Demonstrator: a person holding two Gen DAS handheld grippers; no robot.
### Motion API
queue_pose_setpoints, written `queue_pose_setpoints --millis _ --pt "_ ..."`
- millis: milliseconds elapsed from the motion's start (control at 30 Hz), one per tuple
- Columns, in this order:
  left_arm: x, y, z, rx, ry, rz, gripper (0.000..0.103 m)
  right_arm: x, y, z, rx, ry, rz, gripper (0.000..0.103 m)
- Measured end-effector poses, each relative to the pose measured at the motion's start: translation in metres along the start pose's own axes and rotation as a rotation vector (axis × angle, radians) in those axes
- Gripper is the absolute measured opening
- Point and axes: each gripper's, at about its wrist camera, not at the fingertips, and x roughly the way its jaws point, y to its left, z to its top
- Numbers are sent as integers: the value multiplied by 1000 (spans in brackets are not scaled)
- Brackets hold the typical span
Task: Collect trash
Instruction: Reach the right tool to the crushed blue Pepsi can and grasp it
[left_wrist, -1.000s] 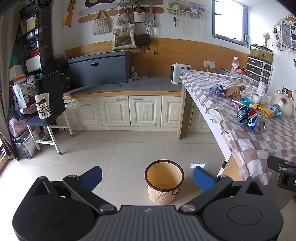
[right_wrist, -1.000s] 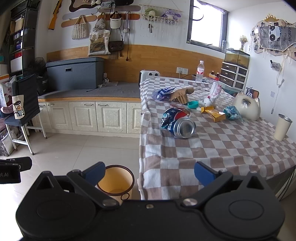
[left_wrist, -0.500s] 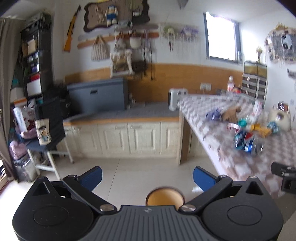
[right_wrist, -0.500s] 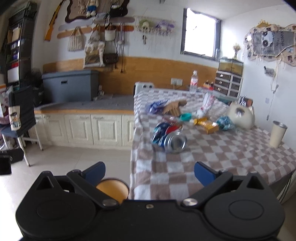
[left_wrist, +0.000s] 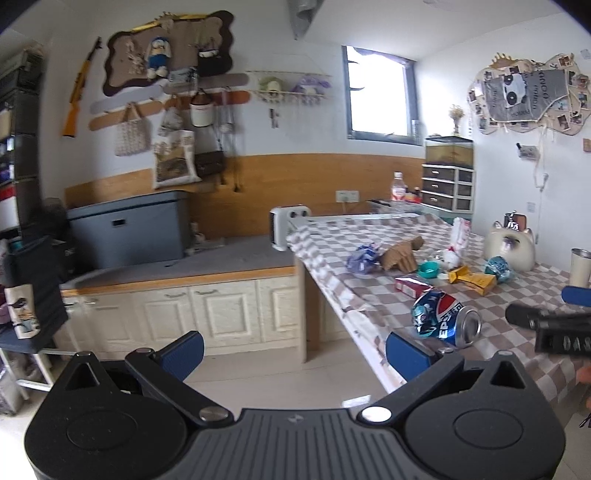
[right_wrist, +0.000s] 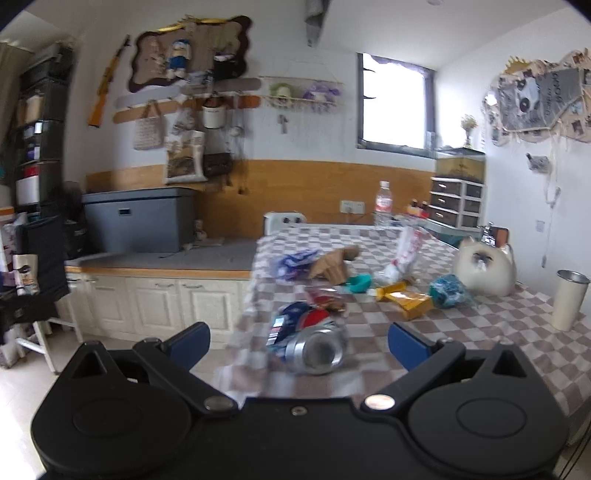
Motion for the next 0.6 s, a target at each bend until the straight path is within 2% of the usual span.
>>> queue_pose_setpoints --millis 133,233,300,367,467,533,600 --pt "36 -3 3 -34 23 -70 103 38 -26 10 55 35 -8 103" --pt "66 -6 8 -61 83 -131 103 70 -48 15 121 97 54 103" --pt "86 -9 12 -67 126 -168 103 90 -60 16 159 125 65 103" --pt "104 -10 15 -88 152 -202 103 108 -70 17 190 154 103 94" --pt "127 -14 19 -119 163 -254 103 136 -87 18 284 215 212 79" --pt "140 -21 22 -133 175 -281 103 153 -97 17 344 250 242 69" --pt "151 -33 24 -105 176 -319 103 169 -106 15 406 291 273 61"
